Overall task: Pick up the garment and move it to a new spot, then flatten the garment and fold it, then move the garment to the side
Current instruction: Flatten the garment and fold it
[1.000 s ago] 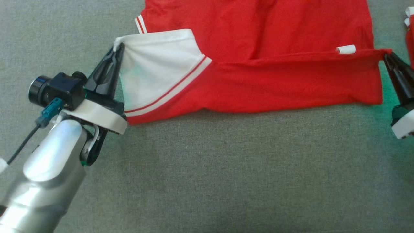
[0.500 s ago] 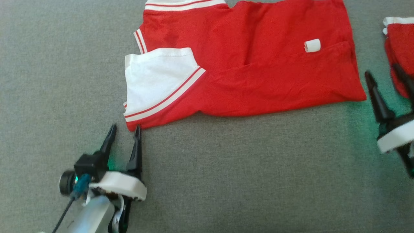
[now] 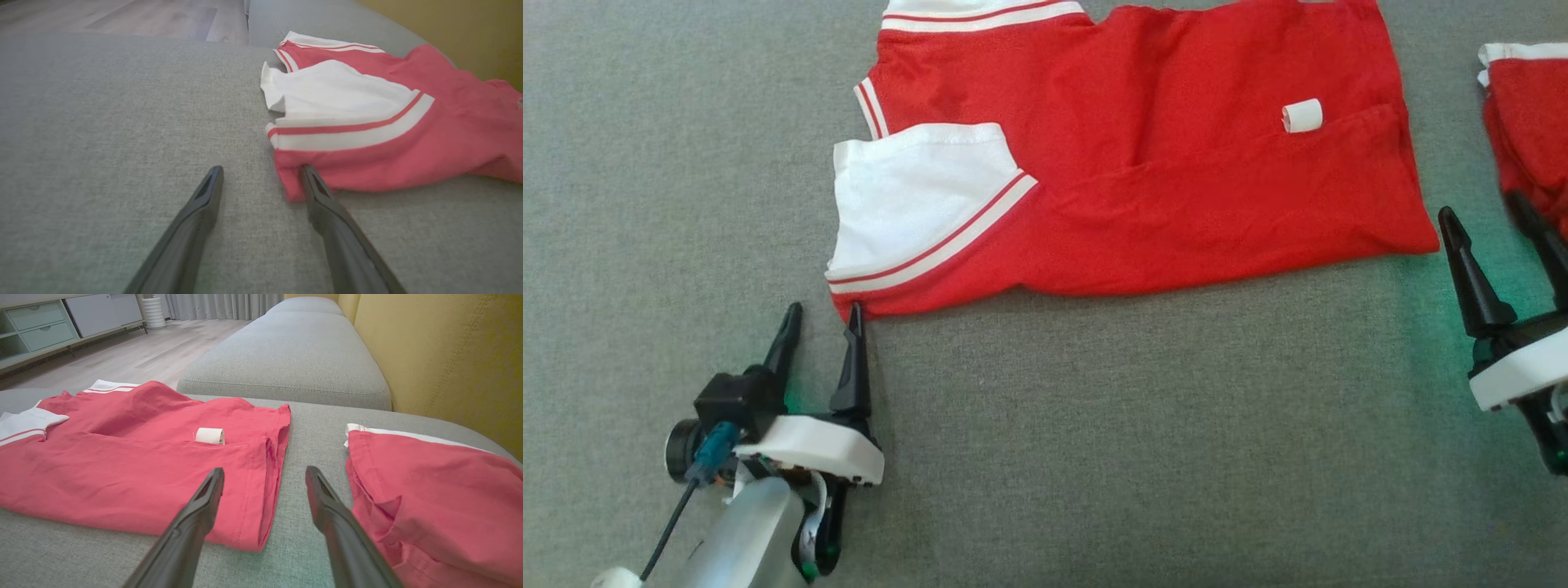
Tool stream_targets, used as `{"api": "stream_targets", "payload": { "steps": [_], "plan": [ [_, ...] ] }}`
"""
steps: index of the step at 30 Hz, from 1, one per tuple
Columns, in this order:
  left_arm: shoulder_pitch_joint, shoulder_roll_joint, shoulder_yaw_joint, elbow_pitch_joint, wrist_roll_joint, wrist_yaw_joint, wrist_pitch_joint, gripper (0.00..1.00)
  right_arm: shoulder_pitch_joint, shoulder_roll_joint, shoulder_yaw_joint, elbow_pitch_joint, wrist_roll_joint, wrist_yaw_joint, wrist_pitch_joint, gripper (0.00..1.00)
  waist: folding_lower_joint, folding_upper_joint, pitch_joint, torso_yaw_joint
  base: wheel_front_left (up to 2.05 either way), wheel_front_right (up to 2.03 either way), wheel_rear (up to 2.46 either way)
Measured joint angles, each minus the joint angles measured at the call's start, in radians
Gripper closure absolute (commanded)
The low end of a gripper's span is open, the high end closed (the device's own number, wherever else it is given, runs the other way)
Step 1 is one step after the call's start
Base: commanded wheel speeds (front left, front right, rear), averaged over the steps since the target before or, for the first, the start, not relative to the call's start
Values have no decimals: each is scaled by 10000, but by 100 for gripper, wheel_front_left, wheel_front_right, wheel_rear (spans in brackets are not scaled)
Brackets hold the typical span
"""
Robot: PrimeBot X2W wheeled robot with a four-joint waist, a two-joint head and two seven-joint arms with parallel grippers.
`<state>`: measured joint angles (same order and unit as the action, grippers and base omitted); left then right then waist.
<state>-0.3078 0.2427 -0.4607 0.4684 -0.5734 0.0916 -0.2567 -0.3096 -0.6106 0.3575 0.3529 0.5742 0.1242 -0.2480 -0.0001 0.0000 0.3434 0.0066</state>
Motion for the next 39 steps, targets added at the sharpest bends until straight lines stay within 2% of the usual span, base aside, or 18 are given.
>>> {"api": "stream_targets", "payload": {
  "steps": [1, 2, 3, 4, 9, 13, 19, 20, 21, 22, 26, 30, 39],
  "plan": [
    [-24, -8, -31, 119, 29, -121, 0, 0, 4, 2, 0, 2, -35, 0, 0, 0, 0, 0, -24, 14, 0, 0, 0],
    [-58, -12, -107, 232, 29, -238, 0, 14, 4, 2, 6, 0, -42, 0, 0, 0, 0, 0, -53, 28, 0, 0, 0],
    [-110, -13, -224, 337, 36, -376, 13, 82, 5, 2, 13, 2, -54, 0, 0, 0, 0, 0, -80, 45, 0, 0, 0],
    [-188, -13, -332, 451, 54, -512, 107, 100, 6, 0, 25, 10, -79, 0, 0, 0, 0, 0, -107, 65, 0, 0, 0],
    [-403, -58, -583, 757, 128, -838, 265, 100, -3, 0, 374, 353, -71, 0, 36, 0, 0, 0, -222, 141, 0, 0, 0],
    [-428, -67, -612, 815, 132, -1007, 257, 100, -71, 61, 602, 1135, 188, 0, 913, 0, 0, 0, -344, 248, 0, 0, 0],
    [-434, -77, -639, 625, 318, -1014, 163, 100, -519, 284, 759, 1877, 631, 0, 2042, 0, 0, 0, -434, 485, 0, 0, 0],
    [-437, -77, -640, 587, 370, -1016, 163, 100, -576, 293, 855, 1941, 765, 0, 2243, 9, 1, 0, -445, 518, 0, 0, 0],
    [-441, -77, -639, 550, 385, -1016, 161, 100, -602, 293, 974, 1944, 897, 0, 2412, 52, 1, 0, -458, 547, 0, 0, 0],
    [-443, -77, -639, 506, 389, -1016, 159, 100, -604, 291, 1110, 1937, 1045, 0, 2577, 100, 0, 0, -472, 573, 0, 0, 0],
    [-432, -73, -637, 382, 391, -1016, 86, 100, -607, 94, 1469, 1787, 1561, 0, 2754, 100, 1, 0, -592, 635, 0, 0, 0],
    [-253, -40, -554, 105, 391, -1007, 82, 100, -524, -378, 1808, 1542, 1914, 0, 2566, 100, 1, 0, -824, 654, 0, 0, 0],
    [1812, 286, -336, -828, 167, -869, 77, 100, 672, -1381, 2351, 640, 2851, 0, 2243, 100, -1, 0, -1635, 534, 0, 0, 0]
  ]
}}
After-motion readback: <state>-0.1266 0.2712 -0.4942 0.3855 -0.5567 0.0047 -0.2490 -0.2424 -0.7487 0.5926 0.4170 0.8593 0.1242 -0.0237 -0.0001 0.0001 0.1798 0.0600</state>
